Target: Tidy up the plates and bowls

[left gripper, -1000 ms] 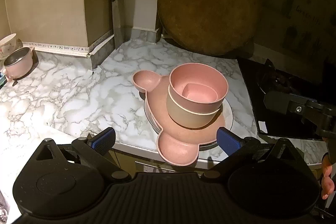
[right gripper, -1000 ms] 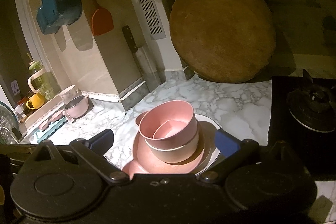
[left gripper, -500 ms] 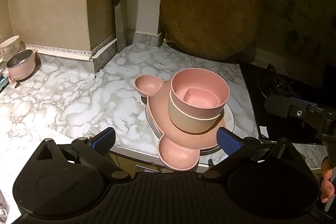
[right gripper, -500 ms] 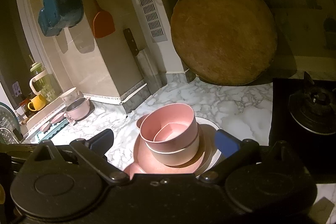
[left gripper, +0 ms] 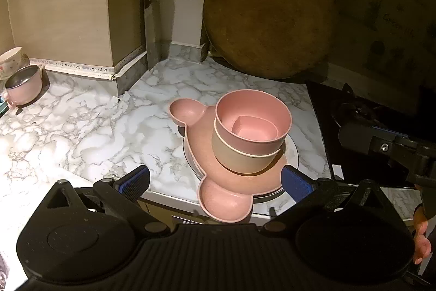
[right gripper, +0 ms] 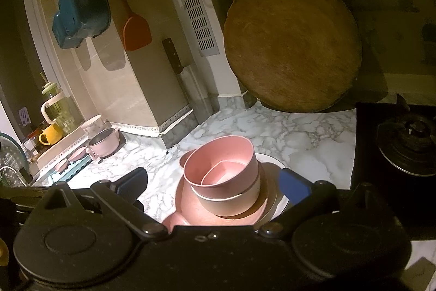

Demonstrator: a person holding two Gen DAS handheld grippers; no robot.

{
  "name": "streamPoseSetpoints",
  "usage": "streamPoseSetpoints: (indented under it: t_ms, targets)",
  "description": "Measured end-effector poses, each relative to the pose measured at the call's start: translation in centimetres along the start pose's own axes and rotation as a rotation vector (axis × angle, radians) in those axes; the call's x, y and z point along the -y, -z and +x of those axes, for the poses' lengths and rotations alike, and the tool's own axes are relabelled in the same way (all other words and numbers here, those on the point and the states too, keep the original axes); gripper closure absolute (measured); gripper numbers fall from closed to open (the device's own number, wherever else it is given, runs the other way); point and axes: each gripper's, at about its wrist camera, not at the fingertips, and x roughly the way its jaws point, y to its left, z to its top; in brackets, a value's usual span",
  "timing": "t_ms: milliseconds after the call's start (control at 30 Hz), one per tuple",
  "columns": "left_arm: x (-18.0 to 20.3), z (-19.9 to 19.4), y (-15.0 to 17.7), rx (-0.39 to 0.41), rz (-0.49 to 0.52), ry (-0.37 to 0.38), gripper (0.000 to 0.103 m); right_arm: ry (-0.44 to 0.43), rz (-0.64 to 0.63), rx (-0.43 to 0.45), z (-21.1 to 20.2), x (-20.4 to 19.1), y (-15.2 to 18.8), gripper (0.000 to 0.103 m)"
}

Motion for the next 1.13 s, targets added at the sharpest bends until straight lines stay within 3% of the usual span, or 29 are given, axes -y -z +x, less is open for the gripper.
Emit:
streamPoseSetpoints:
  t_ms: [1133]
  targets:
    - [1.2, -0.4, 0.0, 0.033, 0.020, 0.051, 0.000, 0.010, 0.021, 0.023, -1.1, 0.4, -0.1, 0.000]
